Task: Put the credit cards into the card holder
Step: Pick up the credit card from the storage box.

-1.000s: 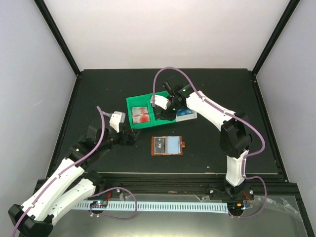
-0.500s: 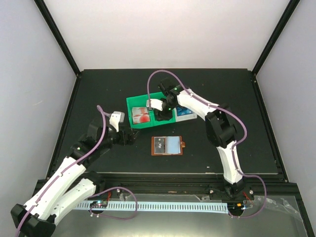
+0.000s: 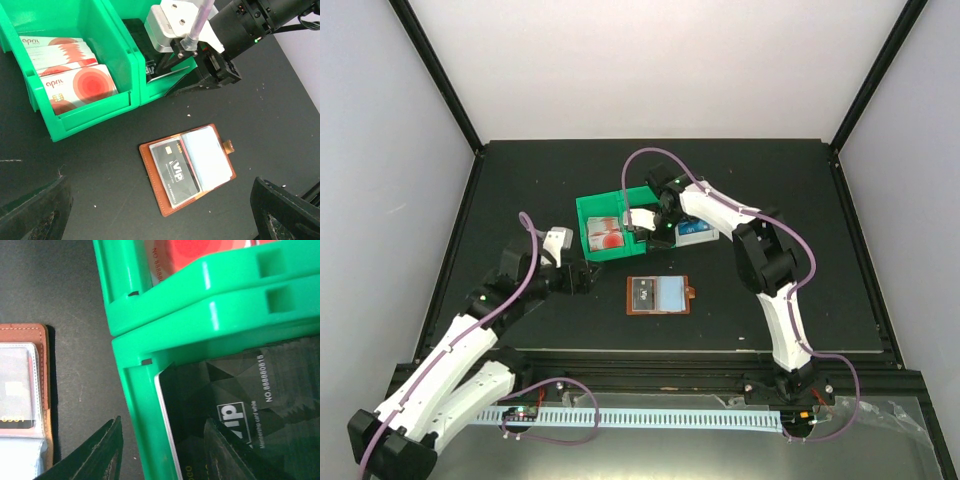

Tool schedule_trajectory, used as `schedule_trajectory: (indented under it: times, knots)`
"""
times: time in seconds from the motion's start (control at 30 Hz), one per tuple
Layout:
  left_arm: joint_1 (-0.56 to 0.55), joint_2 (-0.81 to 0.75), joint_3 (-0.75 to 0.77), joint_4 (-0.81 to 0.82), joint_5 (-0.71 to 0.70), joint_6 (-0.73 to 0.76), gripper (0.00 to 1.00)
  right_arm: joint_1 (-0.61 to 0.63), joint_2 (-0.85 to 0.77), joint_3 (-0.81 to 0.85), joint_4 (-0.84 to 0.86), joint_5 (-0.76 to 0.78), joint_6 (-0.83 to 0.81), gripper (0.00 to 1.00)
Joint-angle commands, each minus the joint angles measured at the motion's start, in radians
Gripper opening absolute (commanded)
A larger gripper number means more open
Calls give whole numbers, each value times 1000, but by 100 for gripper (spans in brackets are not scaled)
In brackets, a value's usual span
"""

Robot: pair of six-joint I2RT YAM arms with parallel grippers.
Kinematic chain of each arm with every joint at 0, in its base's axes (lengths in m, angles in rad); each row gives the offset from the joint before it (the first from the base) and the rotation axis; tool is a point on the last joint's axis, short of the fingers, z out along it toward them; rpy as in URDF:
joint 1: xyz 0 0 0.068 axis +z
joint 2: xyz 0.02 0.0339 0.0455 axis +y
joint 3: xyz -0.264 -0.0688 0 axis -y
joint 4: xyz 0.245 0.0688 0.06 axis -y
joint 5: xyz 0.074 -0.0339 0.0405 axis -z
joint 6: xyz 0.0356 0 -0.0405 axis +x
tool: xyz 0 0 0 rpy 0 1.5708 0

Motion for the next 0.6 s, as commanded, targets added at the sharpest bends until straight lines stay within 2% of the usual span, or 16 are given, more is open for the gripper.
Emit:
schedule_trajectory:
  times: [0.0,0.3,0.57]
  knots:
    - [13,4,-4,26,27,4,99,-2,-5,-20,-22,0,-29,46]
    - [24,3,-14,19,23,12,99,-2,12,13,-99,-10,-51,33]
    - [32,14,-15,22,23,16,99,-2,-3,10,-99,-15,-56,31]
